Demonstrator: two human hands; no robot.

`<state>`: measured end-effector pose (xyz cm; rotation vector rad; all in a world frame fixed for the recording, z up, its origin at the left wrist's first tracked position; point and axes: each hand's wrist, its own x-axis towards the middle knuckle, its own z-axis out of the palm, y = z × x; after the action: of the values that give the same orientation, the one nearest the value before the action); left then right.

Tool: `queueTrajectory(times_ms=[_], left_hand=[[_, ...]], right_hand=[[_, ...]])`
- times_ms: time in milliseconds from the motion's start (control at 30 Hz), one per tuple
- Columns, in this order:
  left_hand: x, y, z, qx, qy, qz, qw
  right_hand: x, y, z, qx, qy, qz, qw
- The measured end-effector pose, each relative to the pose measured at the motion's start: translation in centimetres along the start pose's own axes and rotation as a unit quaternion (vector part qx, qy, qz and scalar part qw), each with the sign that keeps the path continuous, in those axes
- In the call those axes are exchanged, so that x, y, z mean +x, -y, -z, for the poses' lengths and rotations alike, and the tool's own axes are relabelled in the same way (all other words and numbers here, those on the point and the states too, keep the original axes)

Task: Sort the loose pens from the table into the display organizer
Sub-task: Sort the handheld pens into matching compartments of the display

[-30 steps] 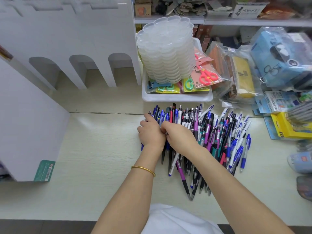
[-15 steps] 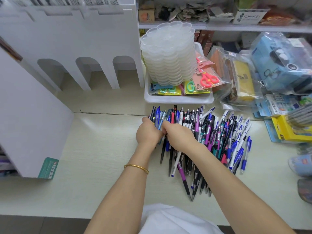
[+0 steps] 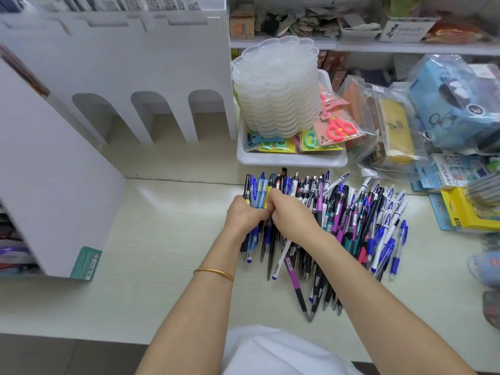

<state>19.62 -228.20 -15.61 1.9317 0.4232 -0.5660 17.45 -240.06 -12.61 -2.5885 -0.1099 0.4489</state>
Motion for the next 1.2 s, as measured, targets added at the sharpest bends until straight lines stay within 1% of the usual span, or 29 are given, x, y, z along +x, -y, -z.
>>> queueTrajectory(times_ms=[167, 533, 1033, 1200], left_hand=[[-0.3, 0.4, 0.4, -0.042, 0.003, 0.006, 0.999], [-0.9, 1.1, 0.2, -0.05, -0.006, 0.014, 0.999], [-1.2, 2.3, 0.1, -0.048, -0.034, 0.004, 0.998], [-1.0, 2.8, 0.5, -0.067, -0.048, 0.014, 0.997]], right_hand=[[-0.1, 0.3, 0.0, 0.052, -0.017, -0.002, 0.999], [-0.6, 0.4, -0.3, 0.105, -0.044, 0.007, 0.993], [-1.7, 0.3, -0.5, 0.128, -0.079, 0.025, 0.988], [-2.0, 0.4, -0.4, 0.135, -0.081, 0.023, 0.987]])
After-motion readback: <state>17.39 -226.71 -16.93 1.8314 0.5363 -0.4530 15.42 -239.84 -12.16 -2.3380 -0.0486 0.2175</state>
